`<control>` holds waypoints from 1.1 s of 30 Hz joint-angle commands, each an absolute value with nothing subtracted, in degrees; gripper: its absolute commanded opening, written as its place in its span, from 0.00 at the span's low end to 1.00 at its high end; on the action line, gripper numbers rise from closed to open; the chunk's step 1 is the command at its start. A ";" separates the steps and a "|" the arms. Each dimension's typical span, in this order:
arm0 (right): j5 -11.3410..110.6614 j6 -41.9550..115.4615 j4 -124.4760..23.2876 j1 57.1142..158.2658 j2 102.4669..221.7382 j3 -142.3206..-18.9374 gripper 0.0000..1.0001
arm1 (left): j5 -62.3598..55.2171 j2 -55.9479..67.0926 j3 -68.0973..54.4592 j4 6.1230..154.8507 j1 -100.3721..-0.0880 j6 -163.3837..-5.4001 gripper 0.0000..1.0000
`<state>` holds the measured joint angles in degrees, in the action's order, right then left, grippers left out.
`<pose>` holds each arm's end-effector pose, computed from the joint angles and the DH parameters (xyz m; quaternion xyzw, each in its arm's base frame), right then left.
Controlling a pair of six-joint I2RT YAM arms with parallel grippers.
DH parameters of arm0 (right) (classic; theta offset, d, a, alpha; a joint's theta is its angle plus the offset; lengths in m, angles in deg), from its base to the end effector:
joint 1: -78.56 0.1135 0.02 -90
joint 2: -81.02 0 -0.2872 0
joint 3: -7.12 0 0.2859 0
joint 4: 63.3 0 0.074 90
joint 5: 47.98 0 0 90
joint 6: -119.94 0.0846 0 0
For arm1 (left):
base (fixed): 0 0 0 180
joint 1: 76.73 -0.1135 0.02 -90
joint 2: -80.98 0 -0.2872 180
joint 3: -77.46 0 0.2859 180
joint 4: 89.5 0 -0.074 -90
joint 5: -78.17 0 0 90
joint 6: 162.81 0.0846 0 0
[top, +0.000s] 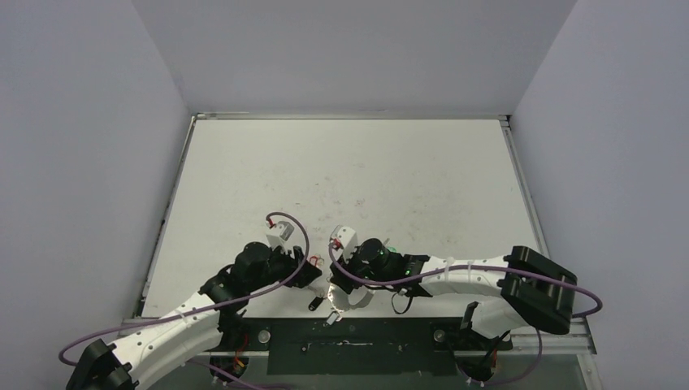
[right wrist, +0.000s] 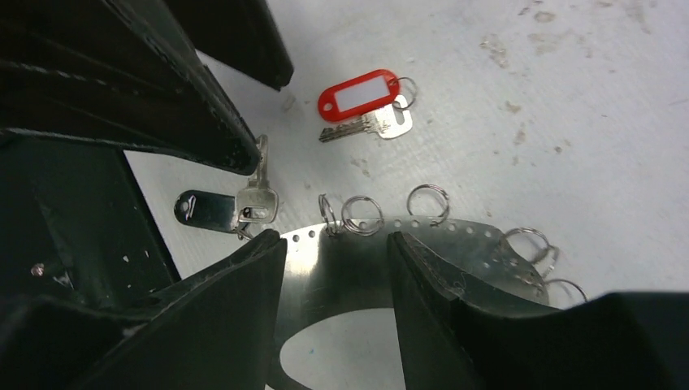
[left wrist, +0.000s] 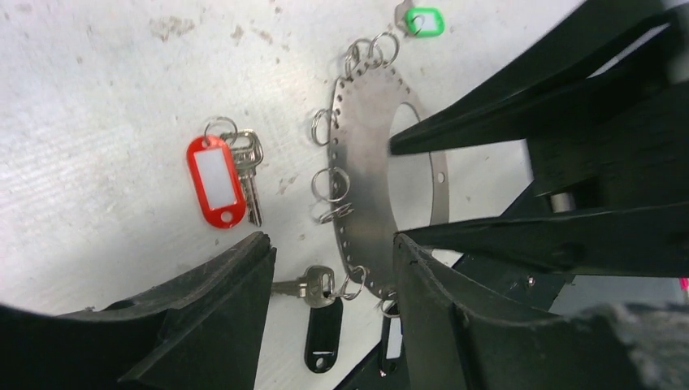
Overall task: Put the keys on the keyring
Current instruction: Pick up the keyring from the center of the board.
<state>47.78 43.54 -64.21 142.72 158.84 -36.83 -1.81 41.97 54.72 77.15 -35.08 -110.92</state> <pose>0.1360 0.3003 0.1488 -0.3964 0.7833 0.3337 0.3435 0.1457 -0.1493 0.1364 0.0705 0.8593 -0.3791 0.3360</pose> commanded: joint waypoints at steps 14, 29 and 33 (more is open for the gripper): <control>54.89 33.97 -63.34 143.04 173.10 -48.40 0.38 | -6.00 61.78 56.65 73.91 -34.36 -105.76 0.50; 51.00 34.45 -60.40 143.35 171.90 -45.84 0.39 | -3.65 57.96 56.13 75.94 -34.27 -105.72 0.49; 50.46 34.36 -59.95 143.34 172.06 -45.85 0.37 | -3.23 57.05 55.80 76.10 -34.22 -105.77 0.49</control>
